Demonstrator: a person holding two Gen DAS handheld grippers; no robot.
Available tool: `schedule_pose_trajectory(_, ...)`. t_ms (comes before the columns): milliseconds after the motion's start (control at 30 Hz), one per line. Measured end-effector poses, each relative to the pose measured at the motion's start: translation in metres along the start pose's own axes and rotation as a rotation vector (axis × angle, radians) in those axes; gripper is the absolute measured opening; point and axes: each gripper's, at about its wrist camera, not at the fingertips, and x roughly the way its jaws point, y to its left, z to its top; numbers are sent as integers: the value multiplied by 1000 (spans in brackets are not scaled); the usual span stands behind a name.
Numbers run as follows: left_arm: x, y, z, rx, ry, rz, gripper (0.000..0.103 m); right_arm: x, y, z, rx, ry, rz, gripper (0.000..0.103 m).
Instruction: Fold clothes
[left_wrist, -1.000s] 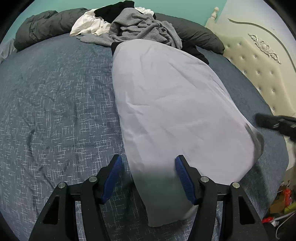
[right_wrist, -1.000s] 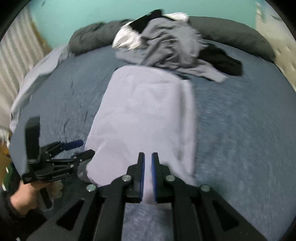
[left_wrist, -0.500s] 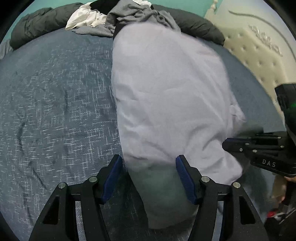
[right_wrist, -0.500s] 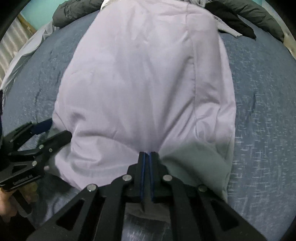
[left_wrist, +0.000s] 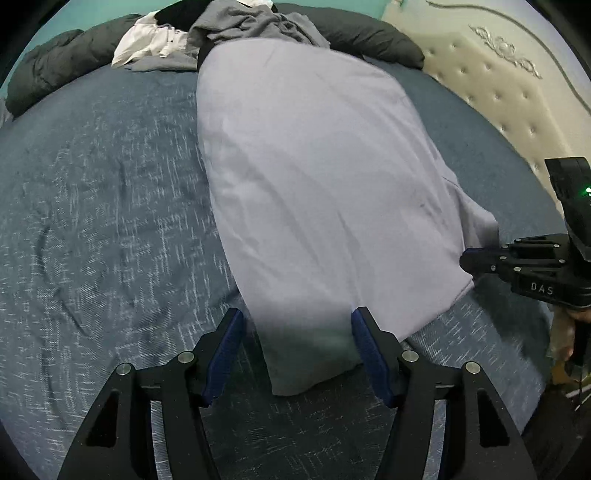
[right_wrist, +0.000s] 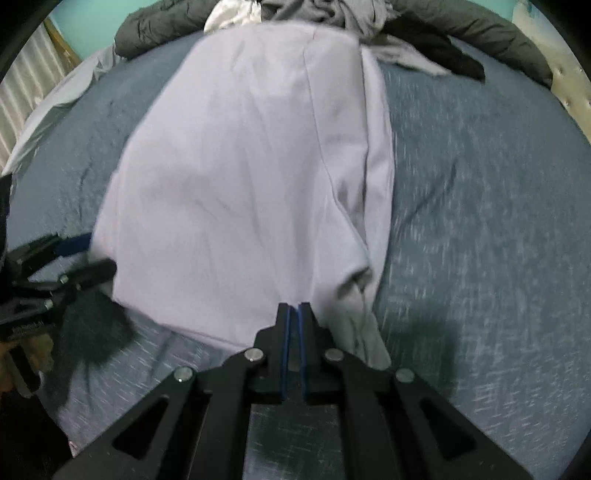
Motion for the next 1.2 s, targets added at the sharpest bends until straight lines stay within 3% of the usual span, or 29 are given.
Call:
schedule_pose_trajectory(200,-13,6,12,-17,-5,-30,66,-14,-2,6,21,5,13,1)
schedule_pose_trajectory(300,-34,18,32,-37,-53,-32,66,-45,-9,19,44,-63,16,1)
schedule_pose_trajectory(567,-45,39,93,-93,-105,11,66,-84,-13,99,32,-211,40,5)
schedule_pose_trajectory(700,-21,55,133,-149,-95,13,66,-74,-22,129,42,-218,68,5)
schedule_pose_trajectory(900,27,67,177,-178,-74,30,66,-22,-41,183,43,-175,88,5)
schedule_pose_trajectory(1067,57,62,196,-139,-36,73,66,21,-50,197,-3,-84,35,5)
schedule_pose_trajectory(1200,79,59,192,-109,-3,100,66,47,-65,188,23,-20,17,1)
